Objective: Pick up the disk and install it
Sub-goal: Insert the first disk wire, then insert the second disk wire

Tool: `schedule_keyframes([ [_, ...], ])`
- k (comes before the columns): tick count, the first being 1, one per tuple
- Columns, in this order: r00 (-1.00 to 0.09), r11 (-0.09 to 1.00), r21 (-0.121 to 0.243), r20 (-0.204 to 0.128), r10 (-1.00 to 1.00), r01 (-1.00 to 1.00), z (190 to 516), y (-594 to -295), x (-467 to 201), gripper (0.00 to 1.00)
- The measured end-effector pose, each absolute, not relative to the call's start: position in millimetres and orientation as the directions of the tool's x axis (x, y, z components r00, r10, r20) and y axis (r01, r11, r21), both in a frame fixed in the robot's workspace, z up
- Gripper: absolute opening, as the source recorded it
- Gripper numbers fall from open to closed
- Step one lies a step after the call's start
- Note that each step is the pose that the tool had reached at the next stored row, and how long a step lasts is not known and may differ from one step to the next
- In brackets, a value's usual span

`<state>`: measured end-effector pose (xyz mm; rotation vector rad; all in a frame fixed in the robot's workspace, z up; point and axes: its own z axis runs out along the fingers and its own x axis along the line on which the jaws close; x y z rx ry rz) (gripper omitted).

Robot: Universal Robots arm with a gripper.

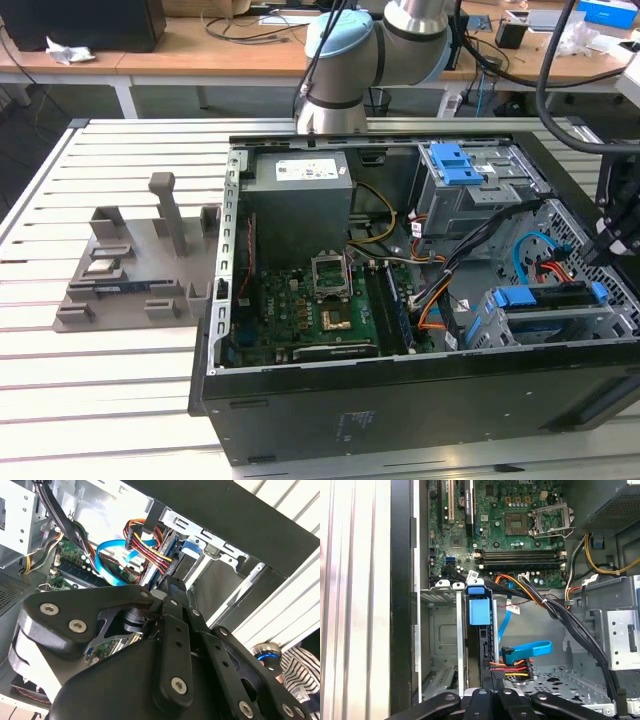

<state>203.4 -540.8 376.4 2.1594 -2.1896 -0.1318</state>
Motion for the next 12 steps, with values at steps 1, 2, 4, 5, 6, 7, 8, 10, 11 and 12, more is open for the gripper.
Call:
schedule_keyframes([
  [1, -0.015, 0.013, 0.105, -0.015, -1.000, -0.994, 376.4, -540.8, 203.5, 0.11],
  [2, -0.015, 0.013, 0.105, -0.015, -1.000, -0.994, 376.4, -540.8, 203.4, 0.11],
  [4, -0.015, 0.013, 0.105, -0.015, -1.000, -0.994, 376.4, -540.8, 203.5, 0.11],
  [5, -0.015, 0.013, 0.105, -0.015, -1.000, -0.994, 376.5, -540.8, 203.5, 0.11],
  [6, -0.015, 0.013, 0.105, -0.016, -1.000, -0.994, 376.4, -540.8, 203.5, 0.17],
  [7, -0.015, 0.013, 0.105, -0.016, -1.000, -0.994, 376.4, -540.8, 203.4, 0.24],
  [8, -0.015, 0.013, 0.105, -0.016, -1.000, -0.994, 376.4, -540.8, 203.5, 0.24],
  [10, -0.015, 0.013, 0.105, -0.016, -1.000, -0.994, 376.4, -540.7, 203.4, 0.36],
  [11, -0.015, 0.013, 0.105, -0.016, -1.000, -0.994, 376.1, -539.7, 203.3, 0.36],
  [12, -0.015, 0.013, 0.105, -0.018, -1.000, -0.994, 376.0, -537.9, 202.9, 0.36],
])
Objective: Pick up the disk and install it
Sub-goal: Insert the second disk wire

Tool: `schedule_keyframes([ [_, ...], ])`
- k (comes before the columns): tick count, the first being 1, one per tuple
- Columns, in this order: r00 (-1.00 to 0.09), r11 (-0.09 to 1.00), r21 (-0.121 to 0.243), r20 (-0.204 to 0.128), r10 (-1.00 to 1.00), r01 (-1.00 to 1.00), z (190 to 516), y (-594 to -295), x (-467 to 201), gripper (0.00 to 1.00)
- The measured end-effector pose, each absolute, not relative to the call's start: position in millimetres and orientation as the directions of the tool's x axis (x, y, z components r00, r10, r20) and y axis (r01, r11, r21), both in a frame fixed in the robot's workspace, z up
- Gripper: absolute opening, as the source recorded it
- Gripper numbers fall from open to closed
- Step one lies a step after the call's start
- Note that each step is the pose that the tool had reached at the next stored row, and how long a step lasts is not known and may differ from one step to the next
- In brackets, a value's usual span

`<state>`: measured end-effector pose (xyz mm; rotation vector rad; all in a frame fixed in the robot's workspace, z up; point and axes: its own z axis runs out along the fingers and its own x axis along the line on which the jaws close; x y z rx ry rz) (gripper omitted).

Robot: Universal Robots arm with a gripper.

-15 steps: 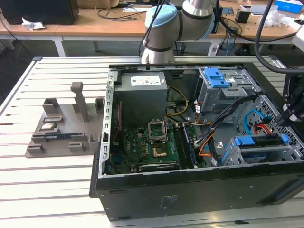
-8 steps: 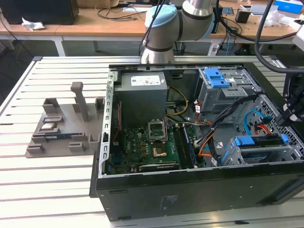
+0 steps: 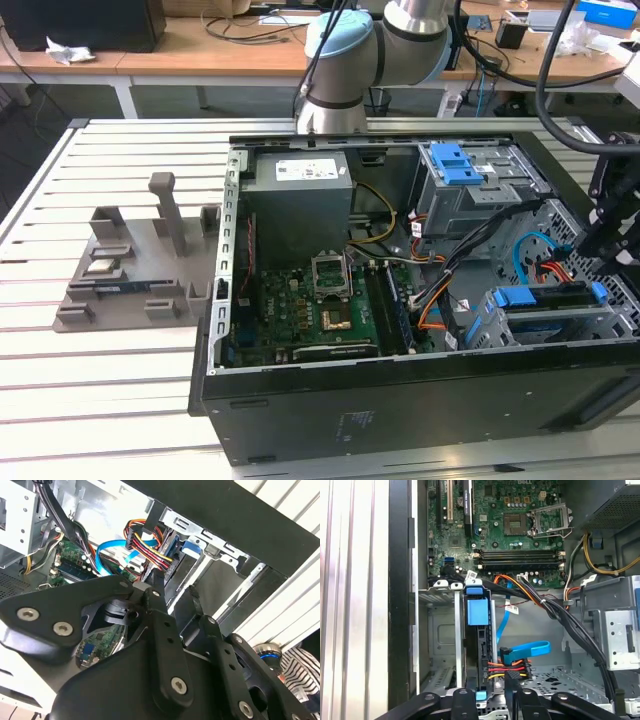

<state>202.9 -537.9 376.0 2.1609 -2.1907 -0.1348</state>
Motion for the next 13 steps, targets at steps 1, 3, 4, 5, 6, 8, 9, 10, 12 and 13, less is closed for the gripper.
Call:
schedule_keyframes([
  [1, -0.015, 0.013, 0.105, -0.018, -1.000, -0.994, 376, -535, 202, 0.36],
  [3, -0.014, 0.012, 0.105, -0.018, -1.000, -0.994, 376, -532, 199, 0.36],
  [4, -0.014, 0.012, 0.105, -0.018, -1.000, -0.994, 376, -531, 198, 0.36],
  [5, -0.014, 0.012, 0.104, -0.018, -1.000, -0.994, 376, -530, 196, 0.36],
  [6, -0.014, 0.012, 0.102, -0.018, -1.000, -0.995, 376, -530, 192, 0.36],
  [8, -0.014, 0.012, 0.100, -0.019, -1.000, -0.995, 376, -530, 186, 0.36],
  [9, -0.014, 0.012, 0.099, -0.020, -1.000, -0.995, 376, -530, 184, 0.36],
  [10, -0.014, 0.011, 0.099, -0.025, -1.000, -0.995, 371, -530, 183, 0.36],
  [12, -0.014, 0.011, 0.099, -0.027, -1.000, -0.995, 369, -530, 183, 0.36],
  [13, -0.014, 0.011, 0.099, -0.027, -1.000, -0.995, 369, -530, 183, 0.36],
])
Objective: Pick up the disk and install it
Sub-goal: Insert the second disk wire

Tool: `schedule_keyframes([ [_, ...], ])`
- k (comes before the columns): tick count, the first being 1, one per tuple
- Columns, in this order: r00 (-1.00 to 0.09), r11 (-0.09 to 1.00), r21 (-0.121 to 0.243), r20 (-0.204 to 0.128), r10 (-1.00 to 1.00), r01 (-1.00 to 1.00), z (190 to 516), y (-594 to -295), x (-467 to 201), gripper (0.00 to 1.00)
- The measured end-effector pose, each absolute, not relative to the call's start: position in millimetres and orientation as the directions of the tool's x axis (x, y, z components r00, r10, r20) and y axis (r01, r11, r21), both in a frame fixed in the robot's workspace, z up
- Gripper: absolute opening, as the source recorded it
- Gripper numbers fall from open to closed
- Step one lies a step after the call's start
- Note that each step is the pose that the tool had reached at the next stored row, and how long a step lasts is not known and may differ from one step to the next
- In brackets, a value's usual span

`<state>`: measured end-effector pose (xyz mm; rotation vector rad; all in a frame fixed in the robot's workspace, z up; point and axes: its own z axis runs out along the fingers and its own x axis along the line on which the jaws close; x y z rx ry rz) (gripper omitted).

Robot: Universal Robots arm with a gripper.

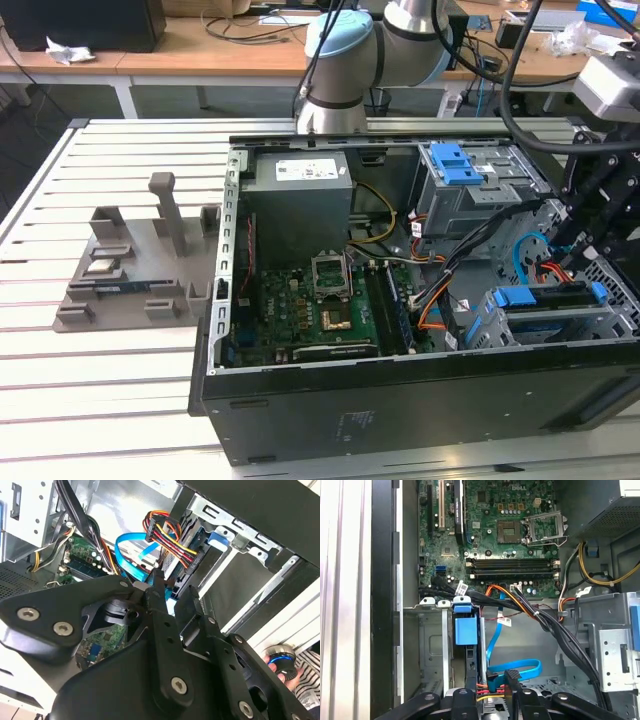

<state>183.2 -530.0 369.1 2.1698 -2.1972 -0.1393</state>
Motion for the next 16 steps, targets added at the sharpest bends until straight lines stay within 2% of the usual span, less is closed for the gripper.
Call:
schedule_keyframes([
  [3, -0.014, 0.011, 0.099, -0.028, -1.000, -0.995, 369, -530, 183, 0.35],
  [4, -0.014, 0.011, 0.099, -0.028, -1.000, -0.995, 369, -530, 183, 0.22],
  [5, -0.014, 0.011, 0.099, -0.028, -1.000, -0.995, 369, -530, 183, 0.16],
  [8, -0.010, 0.007, 0.100, -0.023, -1.000, -0.995, 368, -534, 183, 0.16],
  [9, 0.055, -0.056, 0.105, -0.020, -0.998, -0.993, 363, -535, 183, 0.16],
  [16, 0.059, -0.060, 0.105, -0.016, -0.998, -0.993, 351, -539, 184, 0.16],
])
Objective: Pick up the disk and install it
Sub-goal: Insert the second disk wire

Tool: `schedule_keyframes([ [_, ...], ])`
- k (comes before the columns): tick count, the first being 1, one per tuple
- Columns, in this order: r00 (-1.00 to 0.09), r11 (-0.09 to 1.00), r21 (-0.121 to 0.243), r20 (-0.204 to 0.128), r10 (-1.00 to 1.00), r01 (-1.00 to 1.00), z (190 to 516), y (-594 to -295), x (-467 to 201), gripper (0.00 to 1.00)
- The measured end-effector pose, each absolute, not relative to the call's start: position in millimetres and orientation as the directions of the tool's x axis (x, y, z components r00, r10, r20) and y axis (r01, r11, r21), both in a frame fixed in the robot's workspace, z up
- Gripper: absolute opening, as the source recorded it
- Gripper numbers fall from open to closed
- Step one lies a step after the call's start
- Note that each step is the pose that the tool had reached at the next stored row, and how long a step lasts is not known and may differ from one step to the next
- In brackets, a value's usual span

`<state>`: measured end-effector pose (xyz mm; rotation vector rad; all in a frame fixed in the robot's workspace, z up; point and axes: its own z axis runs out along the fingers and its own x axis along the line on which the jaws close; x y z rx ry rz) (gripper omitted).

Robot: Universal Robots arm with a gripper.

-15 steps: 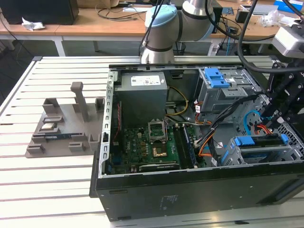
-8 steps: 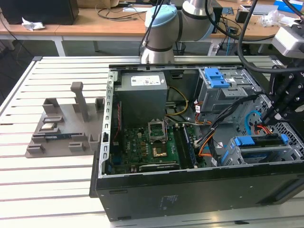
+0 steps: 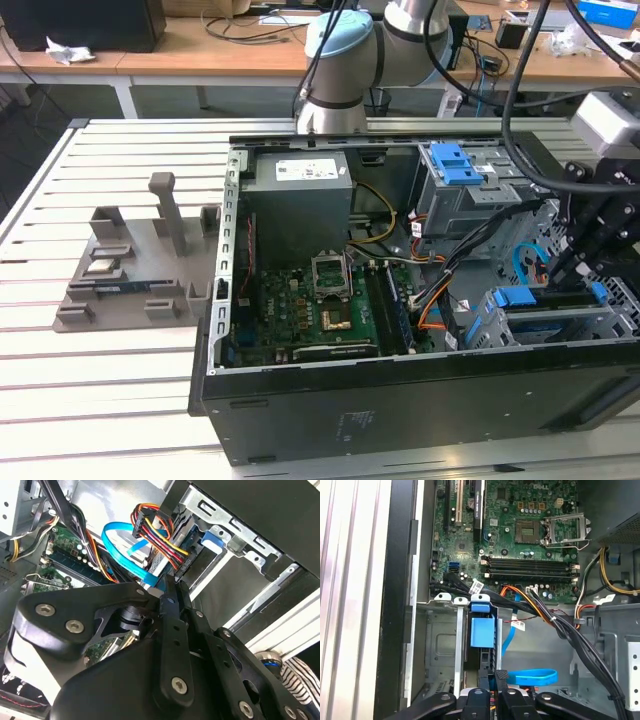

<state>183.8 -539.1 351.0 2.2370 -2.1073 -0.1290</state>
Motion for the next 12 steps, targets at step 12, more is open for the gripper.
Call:
schedule_keyframes([
  [12, 0.064, -0.065, 0.105, -0.016, -0.998, -0.992, 342.4, -540.9, 185.3, 0.16],
])
